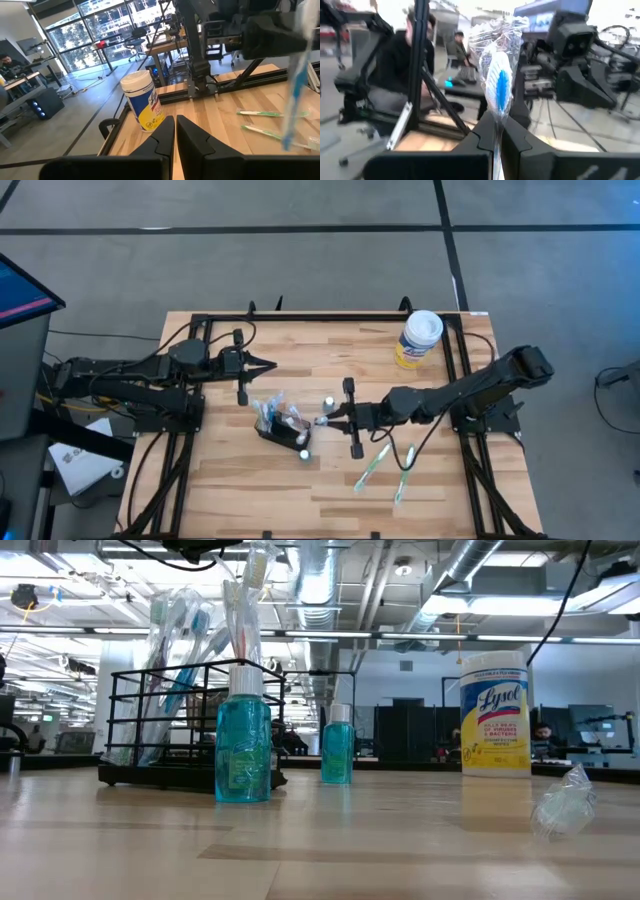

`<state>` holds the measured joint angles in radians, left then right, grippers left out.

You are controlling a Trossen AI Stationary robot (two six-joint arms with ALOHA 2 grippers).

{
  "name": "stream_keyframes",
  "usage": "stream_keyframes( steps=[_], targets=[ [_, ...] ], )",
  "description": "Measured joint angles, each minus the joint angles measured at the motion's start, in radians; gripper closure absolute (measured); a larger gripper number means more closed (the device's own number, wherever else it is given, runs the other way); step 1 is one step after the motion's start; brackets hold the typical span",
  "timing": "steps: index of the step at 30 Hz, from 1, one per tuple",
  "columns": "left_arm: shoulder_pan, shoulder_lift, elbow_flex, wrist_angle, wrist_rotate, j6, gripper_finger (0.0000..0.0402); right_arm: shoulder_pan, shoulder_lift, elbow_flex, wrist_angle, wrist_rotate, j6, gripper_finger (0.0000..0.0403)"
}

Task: Pick & Place toothbrushing station
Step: Put the blue toothbrush into the left compartment of the wire organizer

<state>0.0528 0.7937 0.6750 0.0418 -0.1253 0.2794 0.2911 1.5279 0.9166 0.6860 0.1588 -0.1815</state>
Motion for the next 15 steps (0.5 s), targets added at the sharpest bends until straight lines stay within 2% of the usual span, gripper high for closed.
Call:
stream_keyframes(
  steps=[8, 15],
  targets=[
    [0.000, 0.000, 0.000, 0.000, 0.000, 0.000, 0.0389, -0.014, 0.118, -0.011, 0.122, -0.014, 0.023, 0.0403],
    [0.000, 0.000, 0.000, 0.000, 0.000, 0.000, 0.0389, -0.019, 0.128, -0.010, 0.133, -0.031, 0.040, 0.0403]
  ],
)
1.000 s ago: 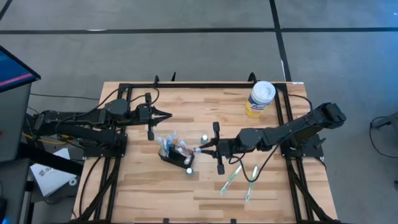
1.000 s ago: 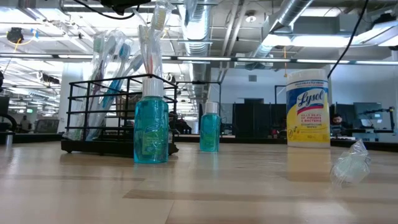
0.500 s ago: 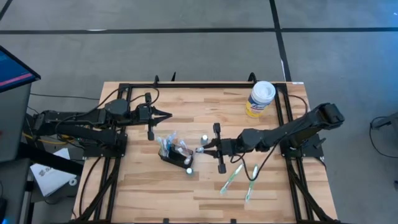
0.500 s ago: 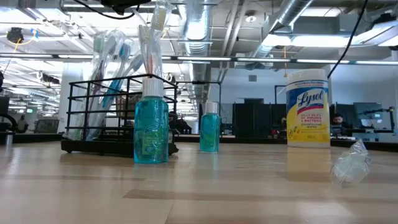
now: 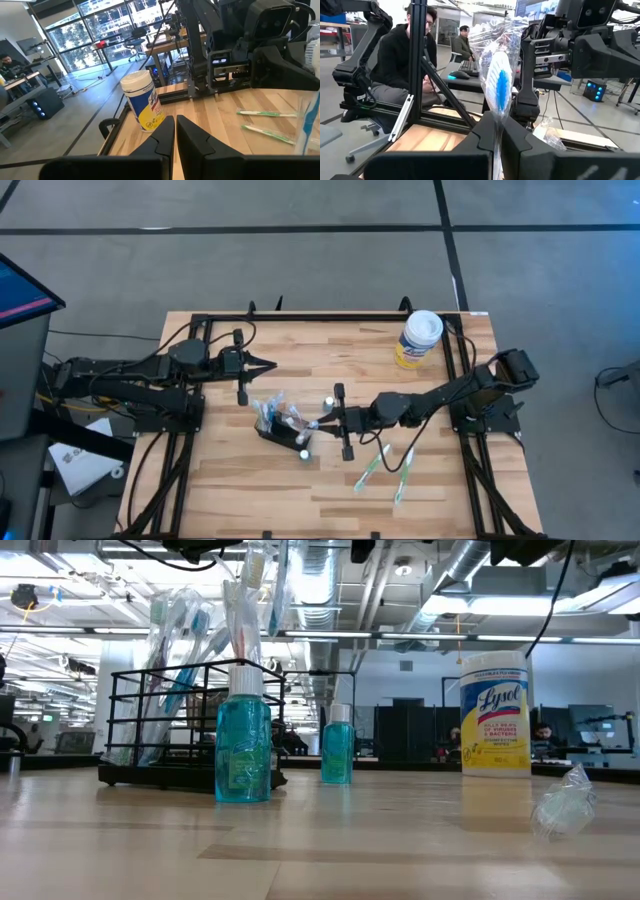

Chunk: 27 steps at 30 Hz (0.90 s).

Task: Pick & Place toothbrushing station
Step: Put the blue toothbrush into the left compartment of the wire organizer

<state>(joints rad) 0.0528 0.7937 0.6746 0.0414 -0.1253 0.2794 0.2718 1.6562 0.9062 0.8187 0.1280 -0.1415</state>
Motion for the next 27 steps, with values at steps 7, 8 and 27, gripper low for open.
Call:
stream_keyframes(
  steps=[7, 8, 27],
  targets=[
    [0.000, 0.000, 0.000, 0.001, 0.000, 0.000, 0.0389, 0.000, 0.000, 0.000, -0.003, 0.000, 0.004, 0.0403],
    [0.000, 0.000, 0.000, 0.001, 0.000, 0.000, 0.0389, 0.000, 0.000, 0.000, -0.003, 0.000, 0.004, 0.0403],
    [0.000, 0.000, 0.000, 0.001, 0.000, 0.000, 0.0389, -0.021, 0.118, 0.004, 0.109, -0.029, 0.018, 0.0403]
  ],
)
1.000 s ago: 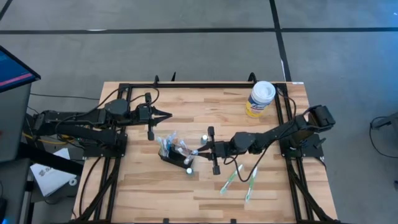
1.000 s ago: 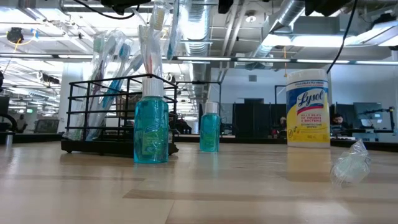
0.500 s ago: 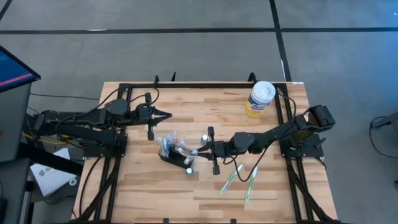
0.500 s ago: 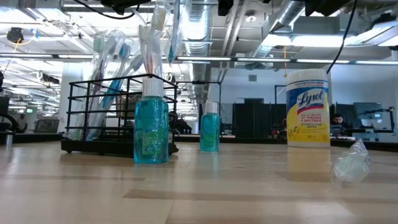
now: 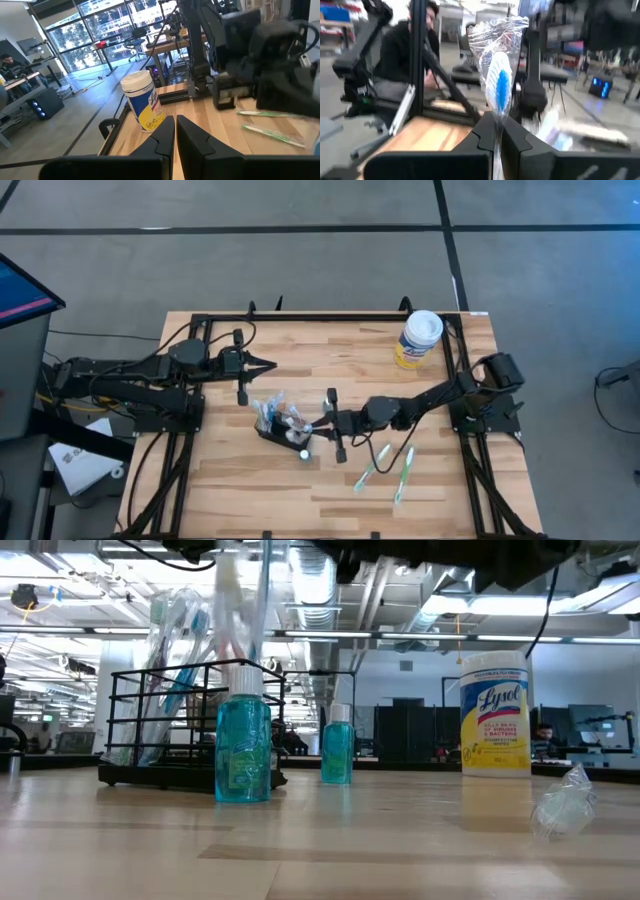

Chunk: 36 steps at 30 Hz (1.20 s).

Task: Pick & Place toothbrushing station
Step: Put the blue toothbrush into the left compartment of the wire organizer

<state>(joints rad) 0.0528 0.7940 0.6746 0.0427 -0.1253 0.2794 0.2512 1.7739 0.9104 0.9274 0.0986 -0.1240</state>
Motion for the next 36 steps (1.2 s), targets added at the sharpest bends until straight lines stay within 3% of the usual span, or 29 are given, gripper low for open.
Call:
stream_keyframes(
  steps=[36],
  targets=[
    [0.000, 0.000, 0.000, 0.001, 0.000, 0.000, 0.0389, -0.016, -0.002, -0.001, 0.012, -0.047, 0.028, 0.0403]
  ],
)
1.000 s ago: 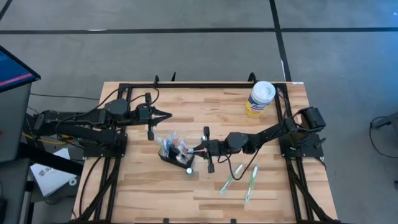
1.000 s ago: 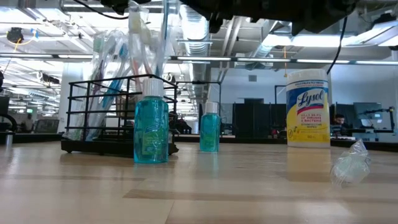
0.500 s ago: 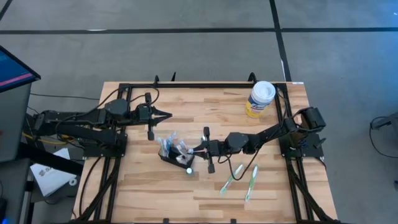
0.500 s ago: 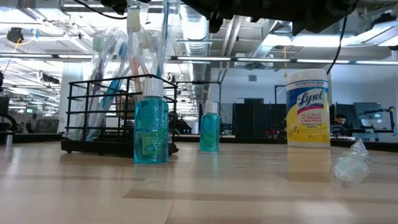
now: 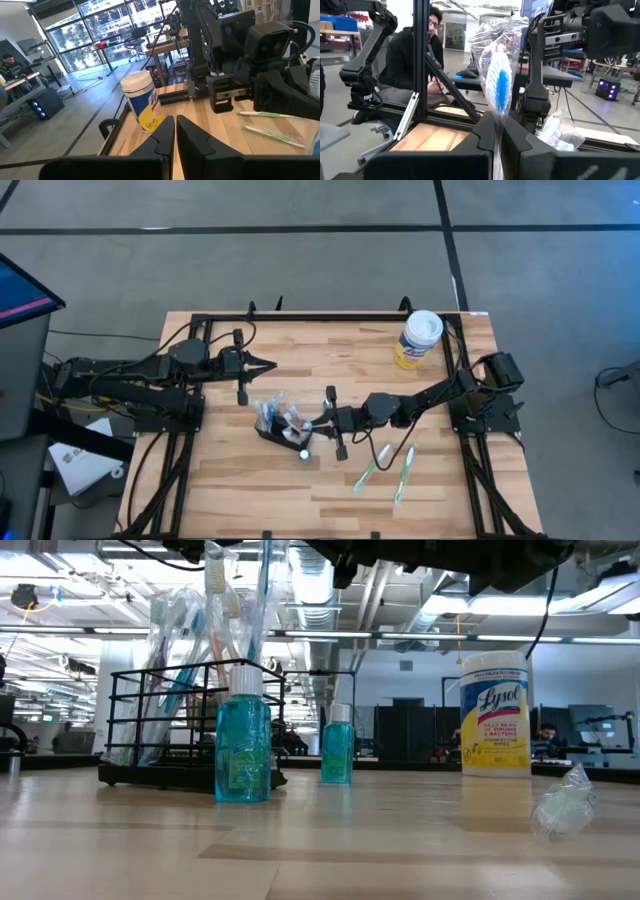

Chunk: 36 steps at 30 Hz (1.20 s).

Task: Pick & Place toothbrushing station
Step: Put the blue toothbrush into the left compartment of the wire organizer

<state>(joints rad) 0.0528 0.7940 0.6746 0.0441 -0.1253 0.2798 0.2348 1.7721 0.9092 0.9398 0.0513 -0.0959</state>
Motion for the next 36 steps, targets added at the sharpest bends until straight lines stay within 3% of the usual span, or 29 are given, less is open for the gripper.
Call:
stream_keyframes(
  steps=[8, 19, 36],
  targets=[
    [0.000, 0.000, 0.000, 0.001, 0.000, 0.000, 0.0389, -0.002, 0.000, 0.000, 0.000, 0.000, 0.003, 0.0403],
    [0.000, 0.000, 0.000, 0.000, 0.000, 0.000, 0.0389, -0.036, 0.113, 0.026, 0.038, -0.003, 0.040, 0.0403],
    [0.000, 0.000, 0.000, 0.000, 0.000, 0.000, 0.0389, -0.039, 0.115, 0.026, -0.005, -0.018, 0.044, 0.0400]
  ],
)
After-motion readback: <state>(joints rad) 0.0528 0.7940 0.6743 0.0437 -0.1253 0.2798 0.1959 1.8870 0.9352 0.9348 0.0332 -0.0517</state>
